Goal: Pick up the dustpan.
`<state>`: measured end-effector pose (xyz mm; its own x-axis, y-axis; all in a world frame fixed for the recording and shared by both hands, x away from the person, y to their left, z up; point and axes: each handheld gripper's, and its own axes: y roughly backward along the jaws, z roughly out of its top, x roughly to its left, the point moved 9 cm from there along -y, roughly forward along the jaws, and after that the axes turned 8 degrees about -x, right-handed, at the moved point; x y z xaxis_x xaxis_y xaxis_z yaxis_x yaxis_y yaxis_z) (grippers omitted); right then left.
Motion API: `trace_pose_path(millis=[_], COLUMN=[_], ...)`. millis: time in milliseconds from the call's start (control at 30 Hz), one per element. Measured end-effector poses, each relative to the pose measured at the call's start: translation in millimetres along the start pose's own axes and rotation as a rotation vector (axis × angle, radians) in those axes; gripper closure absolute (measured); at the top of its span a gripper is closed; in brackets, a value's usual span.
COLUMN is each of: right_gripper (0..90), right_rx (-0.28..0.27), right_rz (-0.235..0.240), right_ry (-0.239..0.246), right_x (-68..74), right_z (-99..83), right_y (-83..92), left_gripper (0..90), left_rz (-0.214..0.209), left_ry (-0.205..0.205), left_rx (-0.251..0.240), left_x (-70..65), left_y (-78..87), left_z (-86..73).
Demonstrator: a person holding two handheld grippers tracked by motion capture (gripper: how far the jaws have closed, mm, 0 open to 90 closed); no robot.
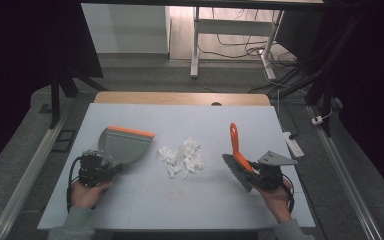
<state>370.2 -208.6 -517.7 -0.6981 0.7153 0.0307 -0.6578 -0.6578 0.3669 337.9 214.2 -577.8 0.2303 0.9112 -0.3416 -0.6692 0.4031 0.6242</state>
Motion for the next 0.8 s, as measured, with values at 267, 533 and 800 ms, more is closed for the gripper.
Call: trace_pose_path(millis=[267, 533, 800], right_gripper=[70.1, 70.1, 70.1], right_rx=[-0.007, -0.003, -0.012], right_rz=[-0.008, -0.017, -0.011], right_ry=[-0.001, 0.002, 0.003], right_x=[-2.3, -2.9, -0.9], right_z=[1.4, 0.2, 2.1], right_y=[1.9, 2.0, 1.0], left_gripper=[62.1, 62.0, 62.0], left_rz=[-0.042, -0.079, -0.134], left_ry=[-0.048, -0.105, -0.143], left_rx=[-0.031, -0.044, -0.046], left_x=[-2.9, -2.3, -2.3], left_y=[11.0, 19.2, 28.0], left_z=[6.0, 11.7, 16.0])
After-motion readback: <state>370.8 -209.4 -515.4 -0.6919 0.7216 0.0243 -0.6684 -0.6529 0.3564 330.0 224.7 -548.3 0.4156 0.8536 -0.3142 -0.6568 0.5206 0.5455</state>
